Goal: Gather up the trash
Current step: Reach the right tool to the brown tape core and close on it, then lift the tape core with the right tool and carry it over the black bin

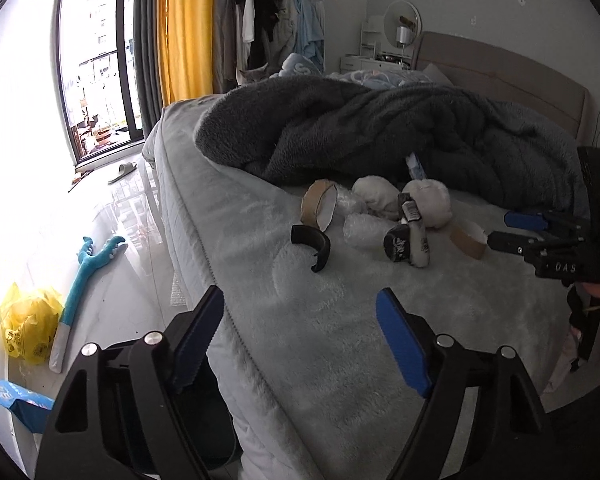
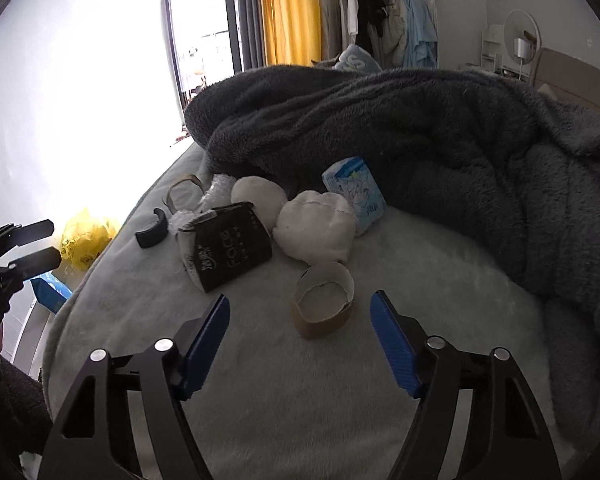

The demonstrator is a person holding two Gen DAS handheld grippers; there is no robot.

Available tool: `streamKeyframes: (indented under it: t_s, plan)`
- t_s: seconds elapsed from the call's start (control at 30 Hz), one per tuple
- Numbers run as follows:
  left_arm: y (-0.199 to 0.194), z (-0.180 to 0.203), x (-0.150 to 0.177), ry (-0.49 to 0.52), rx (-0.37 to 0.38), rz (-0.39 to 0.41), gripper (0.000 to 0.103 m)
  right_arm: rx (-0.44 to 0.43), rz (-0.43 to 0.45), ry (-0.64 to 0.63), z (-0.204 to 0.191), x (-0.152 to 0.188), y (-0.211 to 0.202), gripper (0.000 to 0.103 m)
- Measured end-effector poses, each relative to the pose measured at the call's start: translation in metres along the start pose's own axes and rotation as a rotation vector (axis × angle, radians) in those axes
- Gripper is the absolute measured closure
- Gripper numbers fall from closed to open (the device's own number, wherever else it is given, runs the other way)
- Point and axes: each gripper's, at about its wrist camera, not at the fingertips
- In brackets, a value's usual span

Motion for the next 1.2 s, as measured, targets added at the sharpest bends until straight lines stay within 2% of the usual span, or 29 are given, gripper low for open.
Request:
streamKeyframes:
  t_s: [0.07,0.2,0.33,0.53,0.7,0.83,0.97,1.1,1.2]
  plan:
    - [0.01,-0.003,-0.001,-0.013,0.016,-0.017,0.029,0.006,-0.015,0.011,0.003,-0.002,0.009,0.033]
    - [0.026,-0.003,-0.008,0.015,0.029,-0.014,0.031,0.014,-0.057,0.036,0.009,-0.005,0.027,0.036]
    - [0.042,-0.008,-0.017,-0.017,0.063,-0.026,0.035,0.021,-0.101,0.063,0.014,-0.005,0.043,0.041]
    - [0.062,-0.011,-0.022,-0.038,0.106,-0.052,0.039,0.043,-0.148,0.075,0.016,-0.004,0.056,0.061]
    - [0.075,-0.009,-0.016,-0.013,0.114,-0.074,0.039,0.039,-0.108,0.107,0.016,-0.017,0.046,0.061]
    - [0.08,-0.008,-0.021,-0.029,0.108,-0.067,0.04,0.042,-0.049,0.083,0.005,-0.03,0.032,0.061]
    - [0.095,-0.01,-0.026,-0.045,0.097,-0.077,0.043,0.003,-0.002,0.097,0.004,-0.036,0.027,0.061]
    - [0.106,-0.007,-0.029,-0.049,0.11,-0.086,0.044,-0.045,0.033,0.118,-0.001,-0.046,0.024,0.061]
    - [0.117,-0.007,-0.03,-0.065,0.124,-0.105,0.048,-0.058,0.041,0.106,-0.009,-0.046,0.023,0.061]
Point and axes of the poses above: each gripper's, at about its wrist camera, not at the fingertips, and y roughly the way its jaws point, z to its right, x to its underside, and after that the axes turned 6 degrees about -y, right-handed
